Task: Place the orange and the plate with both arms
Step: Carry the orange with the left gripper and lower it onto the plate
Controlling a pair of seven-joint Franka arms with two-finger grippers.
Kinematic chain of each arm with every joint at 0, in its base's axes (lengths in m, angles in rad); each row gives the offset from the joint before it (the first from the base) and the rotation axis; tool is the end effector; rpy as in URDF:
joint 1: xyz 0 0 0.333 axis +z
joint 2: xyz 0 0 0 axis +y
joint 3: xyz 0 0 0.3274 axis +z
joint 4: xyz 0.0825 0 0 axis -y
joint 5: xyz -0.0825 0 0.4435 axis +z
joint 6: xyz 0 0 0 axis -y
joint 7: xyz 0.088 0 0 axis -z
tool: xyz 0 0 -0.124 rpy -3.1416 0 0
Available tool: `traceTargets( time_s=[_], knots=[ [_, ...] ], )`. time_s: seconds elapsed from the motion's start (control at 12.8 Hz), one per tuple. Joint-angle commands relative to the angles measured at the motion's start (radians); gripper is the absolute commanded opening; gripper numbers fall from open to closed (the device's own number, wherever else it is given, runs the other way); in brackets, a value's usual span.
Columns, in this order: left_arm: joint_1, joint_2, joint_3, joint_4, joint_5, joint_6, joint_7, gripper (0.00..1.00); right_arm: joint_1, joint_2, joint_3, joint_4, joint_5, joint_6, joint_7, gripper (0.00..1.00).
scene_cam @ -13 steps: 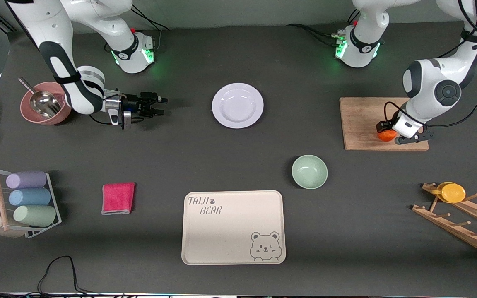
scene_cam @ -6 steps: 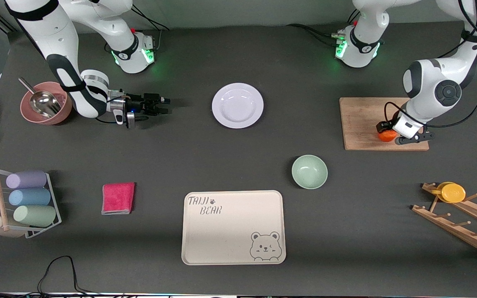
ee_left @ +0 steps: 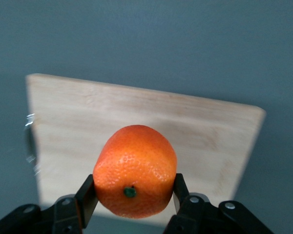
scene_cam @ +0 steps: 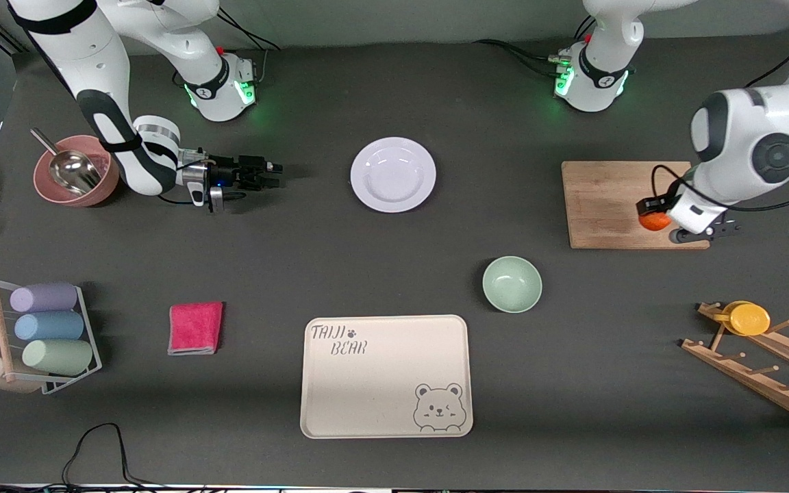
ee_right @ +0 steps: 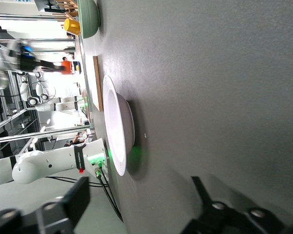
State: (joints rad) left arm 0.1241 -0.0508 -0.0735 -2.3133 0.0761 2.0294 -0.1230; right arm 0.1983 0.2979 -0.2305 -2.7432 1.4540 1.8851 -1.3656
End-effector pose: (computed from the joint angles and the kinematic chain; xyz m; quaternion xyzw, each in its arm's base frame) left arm 0.5161 0.0318 0.3040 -0.9905 -0.0657 0.1150 0.0379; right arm 0.3068 0.0653 0.0631 -0.8311 0.0154 0.0441 0.5542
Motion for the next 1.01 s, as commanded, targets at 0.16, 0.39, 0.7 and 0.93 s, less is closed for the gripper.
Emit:
traceTargets(
  time_s=[0.16, 0.39, 0.7, 0.93],
  knots=[
    [-0.030, -0.084, -0.035, 0.366, -0.024, -0.493, -0.020, 0.00, 0.009, 0.010, 0.003, 0.016, 0.023, -0.006, 0.020, 0.55],
    [-0.066, -0.083, -0.060, 0.495, -0.096, -0.612, -0.058, 0.00, 0.009, 0.010, 0.003, 0.016, 0.023, -0.006, 0.019, 0.45],
    [-0.072, -0.051, -0.309, 0.506, -0.220, -0.511, -0.430, 0.00, 0.012, 0.020, 0.003, 0.019, 0.022, -0.006, 0.003, 0.45],
    [-0.095, 0.080, -0.529, 0.508, -0.222, -0.335, -0.728, 0.00, 0.013, 0.047, 0.003, 0.031, 0.022, -0.008, -0.013, 0.45]
  ],
)
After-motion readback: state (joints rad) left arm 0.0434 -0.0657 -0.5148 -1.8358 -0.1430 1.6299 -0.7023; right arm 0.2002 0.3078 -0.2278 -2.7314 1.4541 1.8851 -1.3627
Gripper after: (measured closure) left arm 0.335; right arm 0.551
